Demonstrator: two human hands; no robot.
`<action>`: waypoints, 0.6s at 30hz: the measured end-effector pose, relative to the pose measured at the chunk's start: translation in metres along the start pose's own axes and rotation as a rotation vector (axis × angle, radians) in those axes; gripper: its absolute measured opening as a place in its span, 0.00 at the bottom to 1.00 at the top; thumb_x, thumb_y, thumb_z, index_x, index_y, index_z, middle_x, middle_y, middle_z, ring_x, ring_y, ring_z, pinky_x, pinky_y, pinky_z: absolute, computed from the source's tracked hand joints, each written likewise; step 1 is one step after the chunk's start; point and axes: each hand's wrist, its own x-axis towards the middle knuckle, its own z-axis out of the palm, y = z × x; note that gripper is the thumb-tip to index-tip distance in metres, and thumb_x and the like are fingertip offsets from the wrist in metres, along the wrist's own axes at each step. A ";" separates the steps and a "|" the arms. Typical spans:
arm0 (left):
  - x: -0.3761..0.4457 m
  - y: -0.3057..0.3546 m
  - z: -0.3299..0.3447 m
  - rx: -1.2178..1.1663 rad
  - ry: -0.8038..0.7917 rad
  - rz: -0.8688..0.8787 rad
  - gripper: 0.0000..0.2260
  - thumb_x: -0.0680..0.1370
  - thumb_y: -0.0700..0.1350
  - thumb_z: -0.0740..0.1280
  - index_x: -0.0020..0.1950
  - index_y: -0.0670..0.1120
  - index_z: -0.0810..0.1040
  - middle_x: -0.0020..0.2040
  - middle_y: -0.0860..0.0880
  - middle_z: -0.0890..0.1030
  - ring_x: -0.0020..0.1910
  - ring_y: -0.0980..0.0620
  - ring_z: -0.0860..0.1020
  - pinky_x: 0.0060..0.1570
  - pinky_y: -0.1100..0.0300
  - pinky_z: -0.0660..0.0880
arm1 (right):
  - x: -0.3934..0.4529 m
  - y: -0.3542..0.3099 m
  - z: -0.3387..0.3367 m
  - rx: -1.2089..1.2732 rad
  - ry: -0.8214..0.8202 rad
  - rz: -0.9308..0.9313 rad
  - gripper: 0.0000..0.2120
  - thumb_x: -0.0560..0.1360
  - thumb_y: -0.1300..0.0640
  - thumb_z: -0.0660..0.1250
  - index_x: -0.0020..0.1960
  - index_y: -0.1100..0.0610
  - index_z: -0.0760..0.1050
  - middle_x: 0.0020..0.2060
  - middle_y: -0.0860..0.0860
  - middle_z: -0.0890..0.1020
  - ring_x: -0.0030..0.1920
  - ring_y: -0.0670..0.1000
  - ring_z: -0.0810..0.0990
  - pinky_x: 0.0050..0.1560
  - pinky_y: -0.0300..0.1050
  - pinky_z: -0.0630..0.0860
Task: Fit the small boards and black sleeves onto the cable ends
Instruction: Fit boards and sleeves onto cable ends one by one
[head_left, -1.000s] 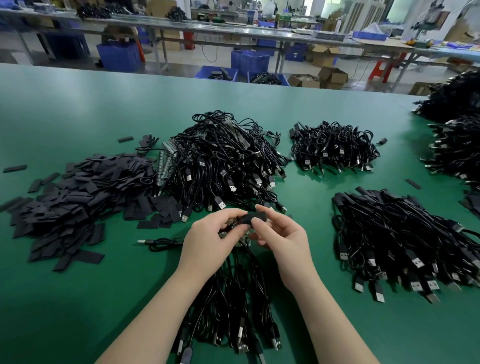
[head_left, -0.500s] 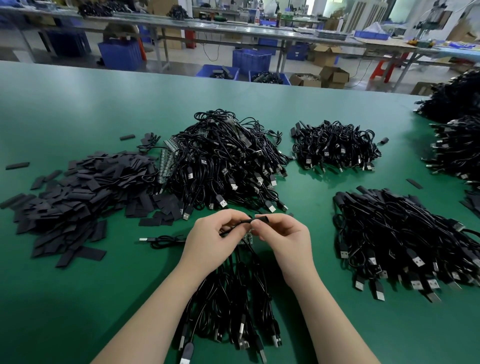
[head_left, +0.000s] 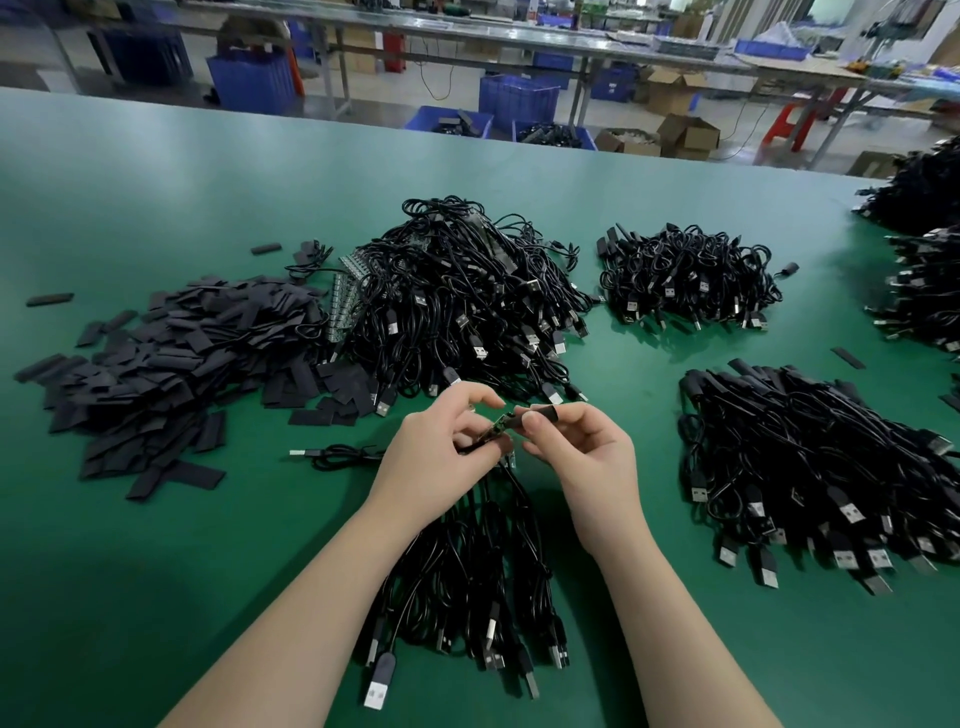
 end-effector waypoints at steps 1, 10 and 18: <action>0.000 0.000 0.000 0.000 0.016 -0.001 0.15 0.73 0.49 0.73 0.52 0.65 0.72 0.42 0.67 0.82 0.41 0.64 0.80 0.46 0.60 0.78 | 0.000 0.000 0.000 -0.003 0.010 0.003 0.02 0.69 0.55 0.76 0.41 0.50 0.85 0.39 0.51 0.86 0.42 0.48 0.84 0.51 0.46 0.83; -0.001 0.001 -0.002 0.214 0.148 0.169 0.11 0.75 0.43 0.71 0.55 0.54 0.84 0.52 0.61 0.81 0.56 0.64 0.76 0.54 0.72 0.72 | 0.001 0.002 -0.002 0.004 0.036 0.013 0.06 0.72 0.60 0.75 0.41 0.49 0.85 0.39 0.53 0.86 0.42 0.50 0.84 0.46 0.41 0.81; 0.001 0.000 -0.001 0.201 0.155 0.204 0.09 0.77 0.47 0.71 0.56 0.52 0.84 0.52 0.58 0.83 0.55 0.62 0.77 0.55 0.66 0.74 | 0.001 -0.001 -0.001 0.118 0.102 0.016 0.05 0.67 0.55 0.74 0.41 0.54 0.81 0.43 0.54 0.87 0.47 0.51 0.86 0.44 0.39 0.80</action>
